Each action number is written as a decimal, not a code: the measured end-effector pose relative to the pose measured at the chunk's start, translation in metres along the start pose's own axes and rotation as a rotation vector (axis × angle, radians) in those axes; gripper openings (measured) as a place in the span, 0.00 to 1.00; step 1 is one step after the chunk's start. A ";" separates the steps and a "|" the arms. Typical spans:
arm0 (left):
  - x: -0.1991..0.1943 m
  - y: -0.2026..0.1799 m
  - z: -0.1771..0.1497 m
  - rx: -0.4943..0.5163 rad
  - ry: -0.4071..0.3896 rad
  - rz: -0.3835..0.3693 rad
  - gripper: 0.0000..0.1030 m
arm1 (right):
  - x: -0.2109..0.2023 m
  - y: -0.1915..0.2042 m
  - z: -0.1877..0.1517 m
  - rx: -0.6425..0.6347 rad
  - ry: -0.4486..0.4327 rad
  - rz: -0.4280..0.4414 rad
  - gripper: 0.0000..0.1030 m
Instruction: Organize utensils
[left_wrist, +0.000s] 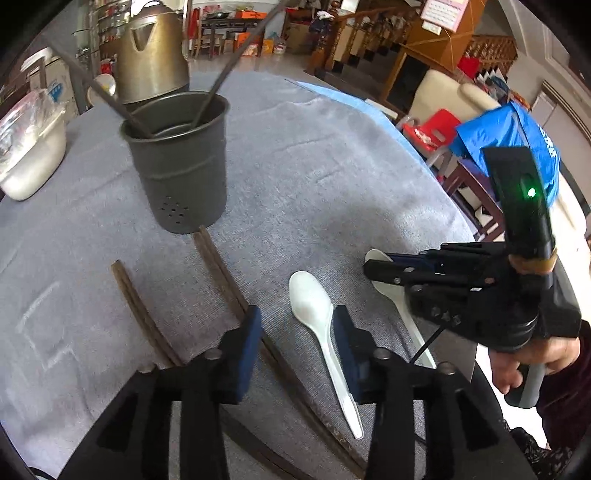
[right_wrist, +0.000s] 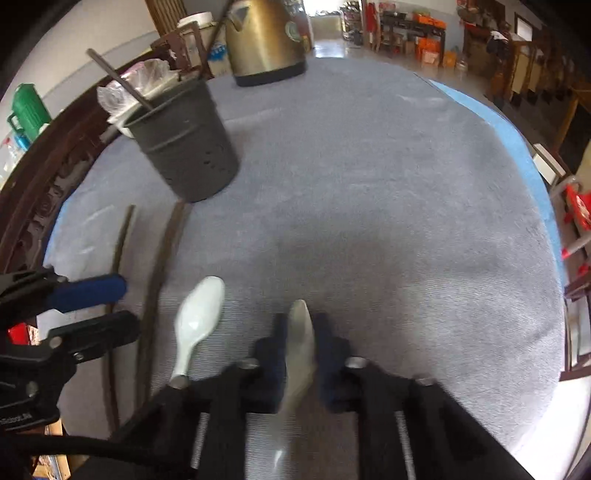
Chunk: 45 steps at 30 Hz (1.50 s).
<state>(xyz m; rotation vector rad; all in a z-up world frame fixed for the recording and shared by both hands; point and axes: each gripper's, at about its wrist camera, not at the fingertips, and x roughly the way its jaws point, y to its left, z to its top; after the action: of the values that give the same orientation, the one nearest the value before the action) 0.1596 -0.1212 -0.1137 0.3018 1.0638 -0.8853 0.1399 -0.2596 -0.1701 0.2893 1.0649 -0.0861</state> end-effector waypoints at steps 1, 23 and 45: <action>0.004 -0.003 0.003 0.009 0.012 0.004 0.53 | -0.001 -0.006 -0.001 0.017 0.001 0.009 0.10; 0.002 -0.011 0.014 0.052 -0.026 0.060 0.32 | -0.041 -0.071 -0.007 0.264 -0.141 0.221 0.09; -0.116 0.077 0.107 -0.229 -0.771 0.419 0.32 | -0.114 0.070 0.124 0.085 -0.957 0.096 0.09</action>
<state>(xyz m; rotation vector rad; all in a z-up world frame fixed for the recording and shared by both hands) 0.2627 -0.0812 0.0227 -0.0242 0.3505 -0.4240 0.2039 -0.2346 -0.0014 0.3242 0.0972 -0.1627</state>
